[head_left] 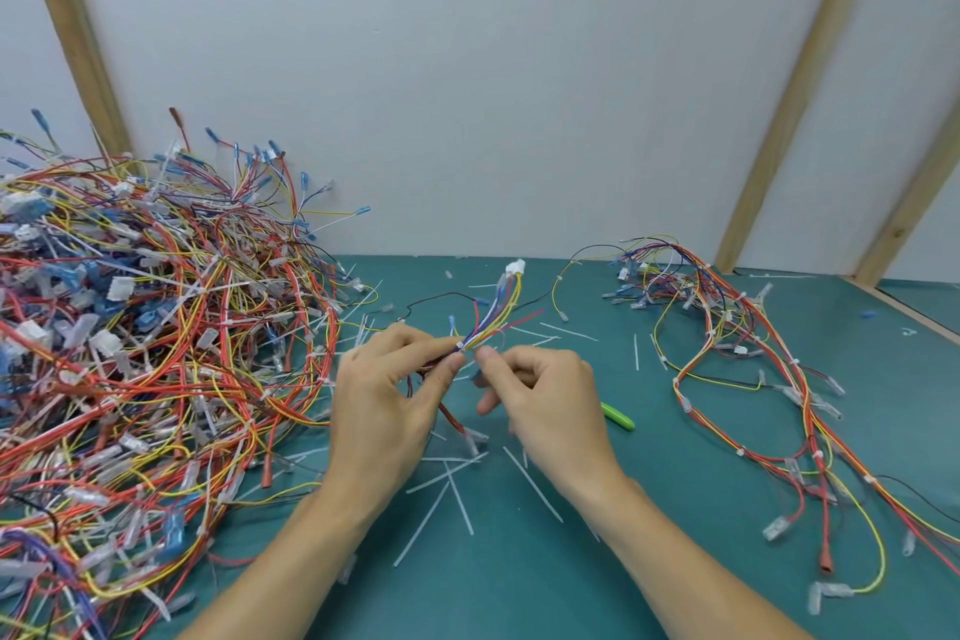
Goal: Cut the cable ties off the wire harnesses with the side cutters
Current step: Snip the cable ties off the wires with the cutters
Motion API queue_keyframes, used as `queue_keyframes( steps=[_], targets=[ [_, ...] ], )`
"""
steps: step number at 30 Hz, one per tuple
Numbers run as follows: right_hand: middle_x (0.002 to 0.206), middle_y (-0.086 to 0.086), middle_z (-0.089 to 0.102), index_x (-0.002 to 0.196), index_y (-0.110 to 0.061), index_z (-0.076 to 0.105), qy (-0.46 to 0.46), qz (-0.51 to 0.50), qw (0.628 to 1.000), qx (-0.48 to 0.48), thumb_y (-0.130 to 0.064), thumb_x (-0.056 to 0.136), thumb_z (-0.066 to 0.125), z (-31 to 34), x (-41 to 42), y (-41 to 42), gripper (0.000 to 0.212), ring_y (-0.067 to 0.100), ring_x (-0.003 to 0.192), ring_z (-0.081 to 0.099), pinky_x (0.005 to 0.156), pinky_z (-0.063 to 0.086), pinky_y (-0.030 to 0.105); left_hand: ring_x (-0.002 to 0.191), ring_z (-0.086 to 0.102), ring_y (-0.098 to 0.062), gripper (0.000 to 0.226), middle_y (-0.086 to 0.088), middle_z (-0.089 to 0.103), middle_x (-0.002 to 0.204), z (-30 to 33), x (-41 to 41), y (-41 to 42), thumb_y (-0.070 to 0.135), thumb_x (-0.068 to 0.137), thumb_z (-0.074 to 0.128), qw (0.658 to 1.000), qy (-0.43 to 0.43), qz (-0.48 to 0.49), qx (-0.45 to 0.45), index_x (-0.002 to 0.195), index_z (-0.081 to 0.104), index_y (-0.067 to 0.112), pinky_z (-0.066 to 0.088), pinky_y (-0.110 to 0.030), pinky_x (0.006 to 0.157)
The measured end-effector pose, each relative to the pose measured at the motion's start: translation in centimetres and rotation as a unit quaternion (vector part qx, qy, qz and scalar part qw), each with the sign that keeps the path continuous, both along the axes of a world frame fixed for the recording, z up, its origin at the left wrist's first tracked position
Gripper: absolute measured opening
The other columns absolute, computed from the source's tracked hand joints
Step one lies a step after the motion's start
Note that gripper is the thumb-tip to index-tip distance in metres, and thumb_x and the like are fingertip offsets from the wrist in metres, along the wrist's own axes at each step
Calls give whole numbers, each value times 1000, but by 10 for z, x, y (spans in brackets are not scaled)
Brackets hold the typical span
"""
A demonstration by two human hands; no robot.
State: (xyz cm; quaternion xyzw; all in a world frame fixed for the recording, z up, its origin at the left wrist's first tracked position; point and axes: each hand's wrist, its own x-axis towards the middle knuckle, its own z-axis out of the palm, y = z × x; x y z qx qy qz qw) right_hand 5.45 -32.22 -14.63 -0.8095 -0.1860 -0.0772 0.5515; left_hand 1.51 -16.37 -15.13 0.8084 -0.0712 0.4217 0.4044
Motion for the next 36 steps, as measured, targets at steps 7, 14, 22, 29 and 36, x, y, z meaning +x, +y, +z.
queue_keyframes(
  steps=[7, 14, 22, 29, 36],
  targets=[
    [56, -1, 69, 68, -29, 71, -7, -12, 995, 98, -52, 95, 60, 3, 1, 2, 37, 6, 43, 53, 55, 43, 27, 74, 63, -12, 14, 13, 65, 81, 1, -2, 1, 30, 85, 73, 999, -23, 35, 1, 95, 80, 25, 50, -50, 71],
    [58, 6, 70, 66, -21, 75, 50, 17, 990, 130, -59, 97, 57, 3, 1, 1, 53, 14, 42, 51, 48, 43, 21, 69, 49, -5, 16, 14, 54, 73, -2, -2, -4, 29, 84, 73, 996, -33, 37, 74, 99, 80, 29, 40, -36, 64],
    [56, -5, 62, 79, -15, 77, 165, 44, 970, 174, -36, 101, 63, 6, 8, 1, 33, 10, 45, 47, 40, 38, 22, 70, 56, -9, 17, 17, 60, 78, -6, 2, -7, 38, 85, 72, 991, -6, -35, 127, 100, 80, 35, 46, -40, 64],
    [51, -9, 43, 73, -14, 56, 94, -17, 991, 97, -38, 104, 56, 4, 7, 1, 39, 14, 50, 40, 51, 34, 28, 82, 59, 1, 22, 24, 61, 88, -6, -2, -11, 48, 89, 62, 989, 48, -57, 128, 101, 77, 36, 49, -35, 76],
    [52, -13, 39, 69, -21, 53, 47, -13, 995, 87, -34, 107, 52, 0, 11, 0, 40, 7, 52, 32, 57, 30, 28, 75, 52, -1, 8, 17, 56, 78, -6, 0, -18, 37, 88, 67, 987, 61, -39, 140, 89, 74, 34, 39, -31, 77]
  ],
)
